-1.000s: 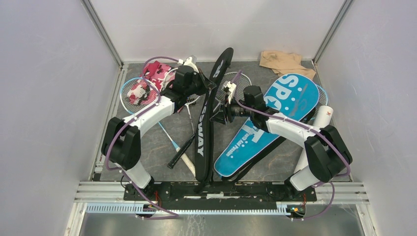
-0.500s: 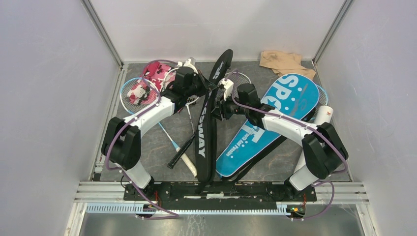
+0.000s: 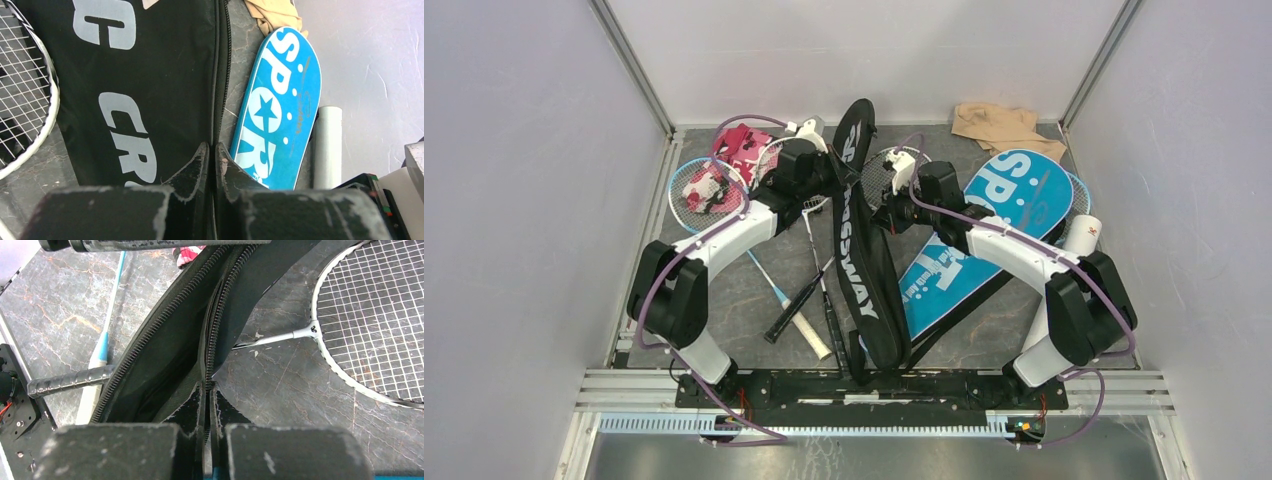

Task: Pack up the badminton gear
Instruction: Open the racket bag at the center of the board.

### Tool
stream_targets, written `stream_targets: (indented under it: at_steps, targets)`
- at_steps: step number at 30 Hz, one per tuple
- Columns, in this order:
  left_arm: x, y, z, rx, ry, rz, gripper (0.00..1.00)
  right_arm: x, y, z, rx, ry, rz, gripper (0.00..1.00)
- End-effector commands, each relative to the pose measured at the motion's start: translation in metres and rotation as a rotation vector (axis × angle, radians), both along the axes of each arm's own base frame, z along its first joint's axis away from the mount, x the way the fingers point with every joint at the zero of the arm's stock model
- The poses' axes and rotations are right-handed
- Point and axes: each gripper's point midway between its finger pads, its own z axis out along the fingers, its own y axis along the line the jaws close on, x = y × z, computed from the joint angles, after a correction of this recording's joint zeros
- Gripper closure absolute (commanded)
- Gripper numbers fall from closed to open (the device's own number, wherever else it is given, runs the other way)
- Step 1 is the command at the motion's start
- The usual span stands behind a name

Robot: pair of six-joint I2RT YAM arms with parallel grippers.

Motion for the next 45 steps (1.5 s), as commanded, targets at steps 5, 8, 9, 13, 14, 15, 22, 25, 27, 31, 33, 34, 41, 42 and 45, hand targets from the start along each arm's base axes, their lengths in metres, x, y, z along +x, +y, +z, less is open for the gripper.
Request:
stream_targets:
  at_steps: [5,8,9,13,14,15,22,25,27,31,33,34,41,42,45]
  targets:
    - [-0.003,0.0,0.028,0.038,-0.136,-0.043,0.87,0.021,-0.015,0.036,-0.005,-0.104,-0.1,1.0]
    - [-0.005,-0.001,0.032,0.037,-0.151,-0.061,0.85,0.024,-0.019,0.039,-0.01,-0.112,-0.12,1.0]
    - [-0.006,-0.003,0.034,0.031,-0.159,-0.072,0.83,0.024,-0.019,0.04,-0.01,-0.115,-0.122,1.0]
    - [-0.008,-0.007,0.034,0.027,-0.174,-0.103,0.78,0.023,-0.021,0.04,-0.011,-0.117,-0.126,1.0]
    - [-0.007,-0.006,0.032,0.034,-0.174,-0.101,0.78,0.023,-0.022,0.042,-0.009,-0.12,-0.128,1.0]
    - [-0.007,-0.005,0.032,0.04,-0.178,-0.1,0.77,0.023,-0.022,0.044,-0.004,-0.122,-0.125,1.0]
    - [-0.006,-0.012,0.026,0.048,-0.168,-0.131,0.77,0.022,-0.02,0.054,0.003,-0.153,-0.097,1.0]
    - [-0.01,-0.024,0.029,0.037,-0.16,-0.174,0.63,0.02,-0.017,0.057,0.015,-0.156,-0.077,1.0]
    - [-0.012,-0.031,0.03,0.033,-0.152,-0.191,0.56,0.018,-0.016,0.059,0.024,-0.164,-0.064,1.0]
    - [-0.009,-0.039,0.025,0.024,-0.116,-0.191,0.49,0.017,-0.019,0.057,0.007,-0.173,-0.061,1.0]
    - [-0.009,-0.043,0.021,0.023,-0.099,-0.199,0.48,0.016,-0.02,0.056,0.0,-0.175,-0.062,1.0]
    - [-0.009,-0.045,0.018,0.031,-0.091,-0.202,0.47,0.016,-0.021,0.057,-0.002,-0.18,-0.065,1.0]
    - [-0.007,-0.05,0.002,0.067,-0.058,-0.194,0.48,0.017,-0.022,0.059,-0.009,-0.194,-0.064,1.0]
    - [-0.007,-0.05,0.002,0.068,-0.059,-0.192,0.49,0.017,-0.023,0.058,-0.013,-0.196,-0.066,1.0]
    - [-0.009,-0.049,0.002,0.064,-0.063,-0.194,0.53,0.014,-0.027,0.05,-0.038,-0.176,-0.071,1.0]
